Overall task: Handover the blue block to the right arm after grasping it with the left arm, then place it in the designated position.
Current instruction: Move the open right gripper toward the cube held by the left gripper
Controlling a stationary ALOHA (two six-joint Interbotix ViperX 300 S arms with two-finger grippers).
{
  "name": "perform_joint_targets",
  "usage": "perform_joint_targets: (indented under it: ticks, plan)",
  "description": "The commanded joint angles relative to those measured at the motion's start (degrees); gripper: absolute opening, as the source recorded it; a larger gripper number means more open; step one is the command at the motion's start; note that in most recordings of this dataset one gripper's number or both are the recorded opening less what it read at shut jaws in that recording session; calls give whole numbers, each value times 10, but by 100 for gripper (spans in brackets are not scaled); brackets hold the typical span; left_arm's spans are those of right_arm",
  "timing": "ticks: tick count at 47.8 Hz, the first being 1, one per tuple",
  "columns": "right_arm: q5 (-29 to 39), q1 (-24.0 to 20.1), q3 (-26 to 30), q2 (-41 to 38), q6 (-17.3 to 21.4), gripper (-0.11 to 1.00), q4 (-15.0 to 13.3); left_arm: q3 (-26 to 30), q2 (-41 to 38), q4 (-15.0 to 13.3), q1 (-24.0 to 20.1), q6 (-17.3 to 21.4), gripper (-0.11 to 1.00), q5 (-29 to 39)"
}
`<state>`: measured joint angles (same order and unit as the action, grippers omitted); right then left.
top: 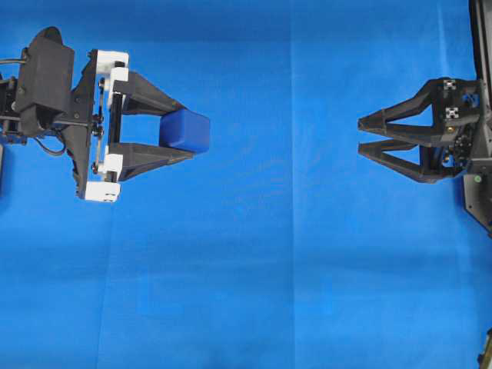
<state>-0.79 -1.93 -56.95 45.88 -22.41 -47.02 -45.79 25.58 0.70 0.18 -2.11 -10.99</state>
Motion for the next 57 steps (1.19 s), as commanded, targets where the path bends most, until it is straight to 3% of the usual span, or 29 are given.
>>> perform_joint_targets:
  ticks: [1, 19, 35, 57]
  plan:
    - [-4, -1, 22, -5, 2, 96, -1, 7, 7, -1, 1, -1, 47, -6]
    - [-17, 8, 96, -109, 1, 96, -38, 7, 7, -1, 2, -1, 46, -6]
    - [-59, 26, 196, -236, -1, 96, -43, 7, 7, -2, 2, -2, 46, -4]
    - [-63, 28, 325, -370, -1, 96, -60, 7, 7, -2, 1, -3, 46, -4]
